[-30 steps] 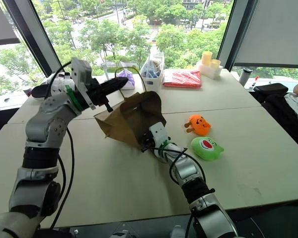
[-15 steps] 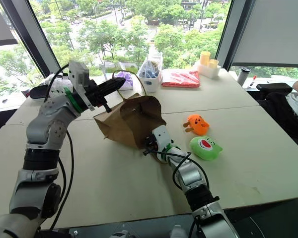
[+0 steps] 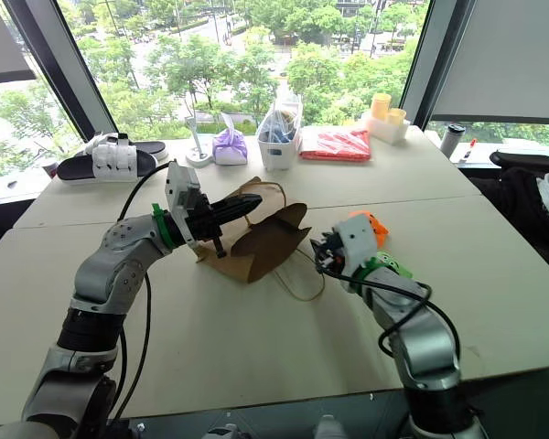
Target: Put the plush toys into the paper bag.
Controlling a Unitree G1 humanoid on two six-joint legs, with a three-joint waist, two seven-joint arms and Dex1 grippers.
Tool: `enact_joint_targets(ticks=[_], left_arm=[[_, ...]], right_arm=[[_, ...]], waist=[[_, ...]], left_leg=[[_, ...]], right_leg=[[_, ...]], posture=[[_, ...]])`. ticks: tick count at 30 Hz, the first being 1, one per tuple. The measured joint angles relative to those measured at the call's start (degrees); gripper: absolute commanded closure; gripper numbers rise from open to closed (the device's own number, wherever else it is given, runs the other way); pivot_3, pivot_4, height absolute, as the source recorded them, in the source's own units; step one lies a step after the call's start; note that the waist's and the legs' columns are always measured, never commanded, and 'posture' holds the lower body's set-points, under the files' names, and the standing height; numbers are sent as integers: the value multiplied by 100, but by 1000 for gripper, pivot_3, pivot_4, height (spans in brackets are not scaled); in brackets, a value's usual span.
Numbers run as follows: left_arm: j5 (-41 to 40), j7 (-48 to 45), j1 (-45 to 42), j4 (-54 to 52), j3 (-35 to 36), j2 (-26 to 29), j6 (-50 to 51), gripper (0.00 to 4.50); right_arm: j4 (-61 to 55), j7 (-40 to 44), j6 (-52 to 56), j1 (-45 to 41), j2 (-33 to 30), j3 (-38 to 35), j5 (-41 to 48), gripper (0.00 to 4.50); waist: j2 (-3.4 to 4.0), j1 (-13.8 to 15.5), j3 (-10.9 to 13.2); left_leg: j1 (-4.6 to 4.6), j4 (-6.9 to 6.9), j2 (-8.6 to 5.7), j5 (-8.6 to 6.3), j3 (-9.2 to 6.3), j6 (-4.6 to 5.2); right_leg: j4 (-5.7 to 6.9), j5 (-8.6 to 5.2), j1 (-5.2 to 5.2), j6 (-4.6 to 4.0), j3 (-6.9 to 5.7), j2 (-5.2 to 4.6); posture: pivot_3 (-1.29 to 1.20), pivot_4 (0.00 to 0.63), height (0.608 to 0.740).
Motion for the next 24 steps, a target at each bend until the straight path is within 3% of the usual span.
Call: enact_joint_targets(ticks=[3, 11, 17, 19, 24], left_arm=[[2, -79, 108, -48, -68, 6, -9, 4500], [4, -155, 155, -46, -115, 26, -67, 4500], [8, -121, 154, -44, -140, -6, -119, 4500], [13, -115, 154, -44, -142, -7, -133, 4500], [14, -93, 154, -44, -141, -7, -135, 4500]], right_arm=[[-397, -3, 251, 281, -286, -367, 54, 61], [165, -114, -350, 1304, -964, -417, -469, 61], [1146, -253, -1106, 1223, -1273, -162, -1015, 61], [1388, -295, -1318, 1085, -1284, -138, -1128, 576], [1540, -312, -1452, 979, -1272, -148, -1141, 2919]], waist=[[0, 34, 0], [-1, 35, 0], [-1, 34, 0], [-1, 36, 0], [-1, 41, 0]], left_leg=[[2, 3, 0, 0, 7, 1], [8, 5, -1, -2, 21, 5], [11, 7, 0, -2, 22, 5], [12, 7, 0, -2, 21, 5], [12, 6, 0, -2, 20, 5]], right_leg=[[-2, 0, 7, 0, -1, 0], [-12, -1, 21, 0, -2, 0], [-12, -1, 25, 0, -1, 0], [-12, -1, 27, 0, -2, 0], [-13, -1, 27, 0, -2, 0]], posture=[[0, 150, 740], [0, 150, 740], [0, 150, 740], [0, 150, 740], [0, 150, 740]])
